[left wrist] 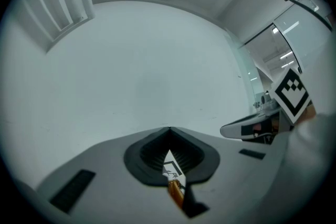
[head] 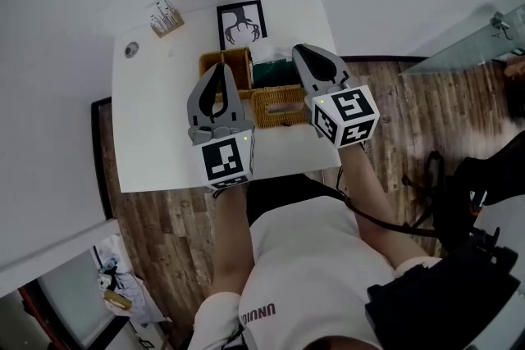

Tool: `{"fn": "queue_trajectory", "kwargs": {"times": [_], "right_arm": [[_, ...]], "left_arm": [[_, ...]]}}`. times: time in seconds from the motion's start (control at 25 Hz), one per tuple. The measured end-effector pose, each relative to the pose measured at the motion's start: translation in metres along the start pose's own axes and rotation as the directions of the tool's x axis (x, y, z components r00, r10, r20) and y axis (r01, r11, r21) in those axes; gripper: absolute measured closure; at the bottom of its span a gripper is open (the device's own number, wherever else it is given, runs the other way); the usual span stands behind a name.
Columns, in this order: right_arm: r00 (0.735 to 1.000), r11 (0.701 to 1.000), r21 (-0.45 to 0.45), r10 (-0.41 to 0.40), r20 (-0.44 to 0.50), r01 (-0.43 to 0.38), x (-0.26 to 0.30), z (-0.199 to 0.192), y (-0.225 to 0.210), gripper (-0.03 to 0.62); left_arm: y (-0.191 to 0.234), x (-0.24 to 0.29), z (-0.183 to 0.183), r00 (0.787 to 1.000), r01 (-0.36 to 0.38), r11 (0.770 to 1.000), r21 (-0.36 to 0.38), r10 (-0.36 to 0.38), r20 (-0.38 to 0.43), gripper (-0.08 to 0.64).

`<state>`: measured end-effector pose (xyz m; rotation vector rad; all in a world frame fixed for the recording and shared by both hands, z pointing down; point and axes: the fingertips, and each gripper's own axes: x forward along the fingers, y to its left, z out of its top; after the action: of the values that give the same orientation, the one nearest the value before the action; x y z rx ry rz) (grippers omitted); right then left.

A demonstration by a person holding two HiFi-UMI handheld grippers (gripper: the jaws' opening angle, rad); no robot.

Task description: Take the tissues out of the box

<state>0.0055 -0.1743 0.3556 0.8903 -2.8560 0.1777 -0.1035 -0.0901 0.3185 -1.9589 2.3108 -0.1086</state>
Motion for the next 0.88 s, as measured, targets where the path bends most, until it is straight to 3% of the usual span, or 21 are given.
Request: {"fn": "queue_trajectory", "kwargs": {"times": [0.32, 0.88], "right_arm": [[0.998, 1.000, 0.006, -0.016, -0.055, 0.016, 0.018, -0.014, -0.007, 0.571], [0.983, 0.998, 0.010, -0.058, -0.172, 0.061, 0.048, -0.039, -0.012, 0.556]], "left_arm": [[0.012, 0.021, -0.005, 0.999, 0.038, 0.999, 0.008, -0.038, -0.019, 0.548], [0.024, 0.061, -0.042, 0.978, 0.178, 0.984, -0.024, -0.179, -0.103, 0.548]]}}
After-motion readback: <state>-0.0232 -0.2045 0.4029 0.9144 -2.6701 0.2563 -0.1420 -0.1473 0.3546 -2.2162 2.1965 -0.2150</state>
